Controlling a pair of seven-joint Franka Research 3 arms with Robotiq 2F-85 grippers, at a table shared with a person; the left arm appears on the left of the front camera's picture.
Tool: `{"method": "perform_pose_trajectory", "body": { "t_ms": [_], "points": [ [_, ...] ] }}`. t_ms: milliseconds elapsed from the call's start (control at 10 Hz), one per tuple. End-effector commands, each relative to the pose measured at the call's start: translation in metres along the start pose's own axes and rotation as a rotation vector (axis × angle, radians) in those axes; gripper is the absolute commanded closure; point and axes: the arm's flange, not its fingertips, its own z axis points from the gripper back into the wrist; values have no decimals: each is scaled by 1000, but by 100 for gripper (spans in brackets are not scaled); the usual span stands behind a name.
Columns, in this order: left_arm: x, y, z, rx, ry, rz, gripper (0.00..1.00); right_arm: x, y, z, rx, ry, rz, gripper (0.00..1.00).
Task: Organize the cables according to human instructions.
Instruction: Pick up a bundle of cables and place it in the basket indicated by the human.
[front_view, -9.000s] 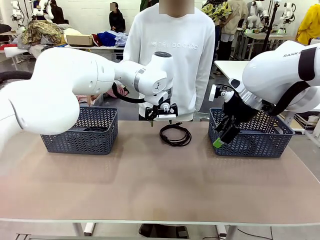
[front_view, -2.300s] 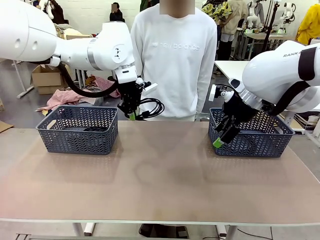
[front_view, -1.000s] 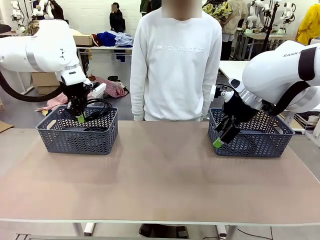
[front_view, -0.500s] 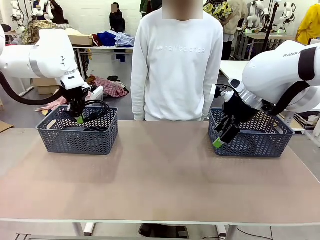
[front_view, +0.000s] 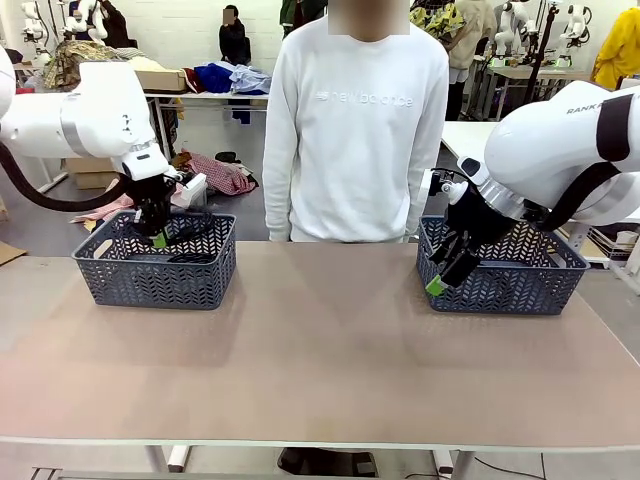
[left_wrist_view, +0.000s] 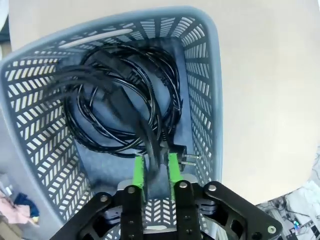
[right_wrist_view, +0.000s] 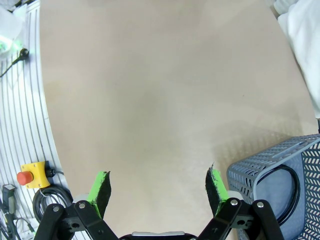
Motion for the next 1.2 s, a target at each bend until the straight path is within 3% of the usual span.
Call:
{"method": "perform_pose_trajectory", "body": {
  "t_ms": [0, 100, 200, 300, 400, 500, 600, 1000, 1100],
  "points": [
    [-3, 4, 2, 4, -17, 18, 52, -1, 1, 1, -3, -3, -3, 0],
    [-3, 4, 4, -1, -22, 25, 49, -1, 1, 1, -3, -3, -3, 0],
    [-4, 4, 6, -3, -26, 28, 33, -1, 1, 1, -3, -3, -3, 0],
    [-4, 5, 8, -9, -33, 31, 30, -1, 1, 1, -3, -3, -3, 0],
    [-4, 6, 9, -14, -40, 31, 13, -1, 1, 1, -3, -3, -3, 0],
    [-5, 6, 10, -15, -46, 27, 10, -1, 1, 1, -3, -3, -3, 0],
    [-5, 6, 10, -16, -55, 27, 0, -1, 1, 1, -3, -3, -3, 0],
    [-4, 2, 5, -11, -78, 37, 0, -1, 1, 1, -3, -3, -3, 0],
    [0, 4, 8, -12, -37, 25, 0, -1, 1, 1, -3, -3, -3, 0]
  ]
}}
